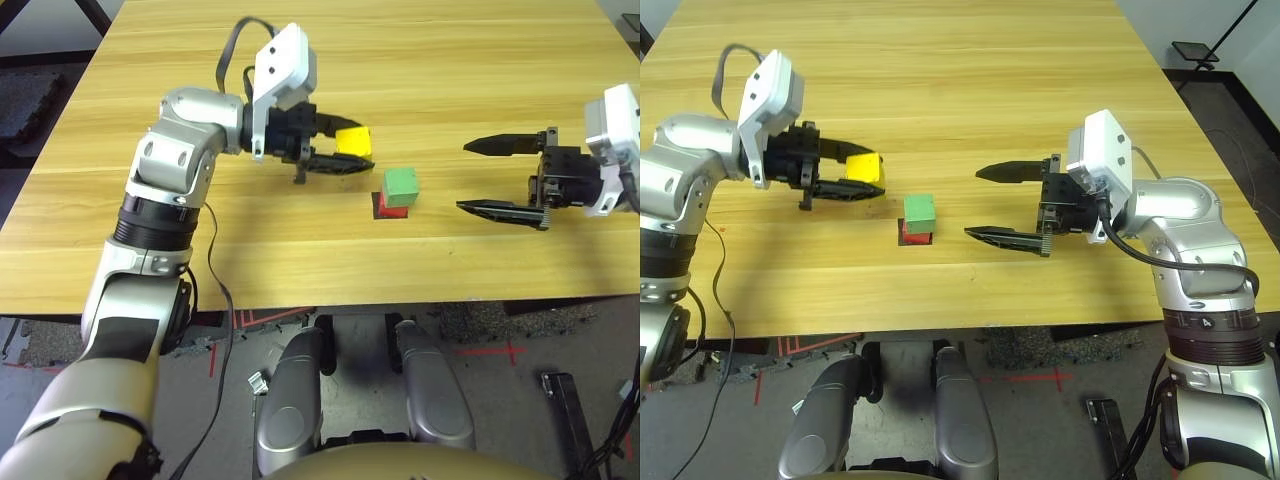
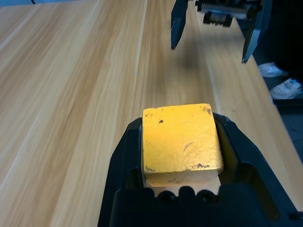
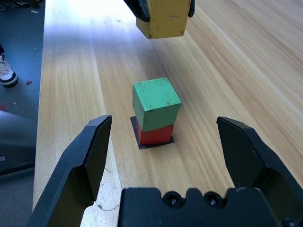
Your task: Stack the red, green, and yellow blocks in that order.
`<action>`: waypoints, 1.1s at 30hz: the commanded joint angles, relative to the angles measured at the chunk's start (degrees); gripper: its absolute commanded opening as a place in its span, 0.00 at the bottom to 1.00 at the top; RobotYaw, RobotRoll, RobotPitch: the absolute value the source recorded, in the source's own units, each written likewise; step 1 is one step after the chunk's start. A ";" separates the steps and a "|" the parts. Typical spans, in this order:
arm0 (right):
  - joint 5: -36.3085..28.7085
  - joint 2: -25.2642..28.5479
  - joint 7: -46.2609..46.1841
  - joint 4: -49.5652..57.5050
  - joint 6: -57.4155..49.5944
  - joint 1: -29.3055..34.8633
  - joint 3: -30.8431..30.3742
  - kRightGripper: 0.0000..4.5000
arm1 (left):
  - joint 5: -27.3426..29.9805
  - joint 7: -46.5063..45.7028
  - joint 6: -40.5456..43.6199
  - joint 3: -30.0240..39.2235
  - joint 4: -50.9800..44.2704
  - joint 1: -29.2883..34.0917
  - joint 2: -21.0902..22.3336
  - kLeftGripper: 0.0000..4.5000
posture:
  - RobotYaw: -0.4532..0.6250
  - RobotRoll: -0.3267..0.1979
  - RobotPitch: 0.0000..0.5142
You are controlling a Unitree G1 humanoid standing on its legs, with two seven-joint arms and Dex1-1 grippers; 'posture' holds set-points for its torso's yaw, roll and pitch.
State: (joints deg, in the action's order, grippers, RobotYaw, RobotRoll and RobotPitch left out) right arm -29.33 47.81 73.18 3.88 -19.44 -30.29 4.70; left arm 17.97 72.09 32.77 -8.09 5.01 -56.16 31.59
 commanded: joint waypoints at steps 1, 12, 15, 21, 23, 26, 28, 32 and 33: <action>0.38 -0.52 -0.57 0.16 0.61 0.97 -0.14 1.00 | 0.41 -3.70 3.80 -1.42 -4.02 -1.55 -1.79 0.47 | 0.58 0.77 0.52; 0.13 -1.02 -1.66 0.82 0.80 1.81 0.18 1.00 | -2.86 -8.02 1.72 -4.86 -2.39 -2.90 -3.99 0.47 | 0.57 0.79 0.51; 0.13 -0.91 -1.83 0.97 0.81 2.12 0.34 1.00 | -2.32 -7.49 2.80 -6.13 -4.40 -1.75 -4.30 0.47 | 0.56 0.78 0.52; 0.32 -0.73 -1.80 0.19 1.14 1.94 0.37 1.00 | -1.23 -6.61 4.74 -7.27 -7.32 -0.72 -3.89 0.47 | 0.57 0.78 0.53; 0.37 -0.81 -1.87 0.04 1.22 1.77 0.30 1.00 | -1.17 -6.78 5.13 -7.60 -7.77 -0.49 -3.96 0.47 | 0.57 0.78 0.53; 0.37 -1.00 -1.98 0.07 1.26 1.69 0.16 1.00 | -1.35 -7.30 5.53 -8.17 -7.94 -0.47 -4.44 0.47 | 0.57 0.79 0.53; 0.36 -1.10 -2.01 0.09 1.29 1.67 0.05 1.00 | -1.41 -7.77 5.89 -8.50 -7.96 -0.72 -4.99 0.47 | 0.57 0.79 0.53; 0.33 -1.13 -1.99 -0.04 1.43 1.62 -0.02 1.00 | -1.61 -8.18 5.70 -9.10 -7.33 -1.01 -5.85 0.47 | 0.57 0.79 0.53; 0.33 -1.13 -2.01 -0.01 1.44 1.66 -0.03 1.00 | -1.77 -8.15 5.37 -9.25 -7.15 -1.01 -5.89 0.47 | 0.57 0.79 0.53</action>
State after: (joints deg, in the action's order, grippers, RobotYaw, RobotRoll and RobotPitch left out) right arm -29.33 46.68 71.06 3.82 -18.41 -28.86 4.75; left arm 16.41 63.88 38.33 -16.34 -1.39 -57.33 25.76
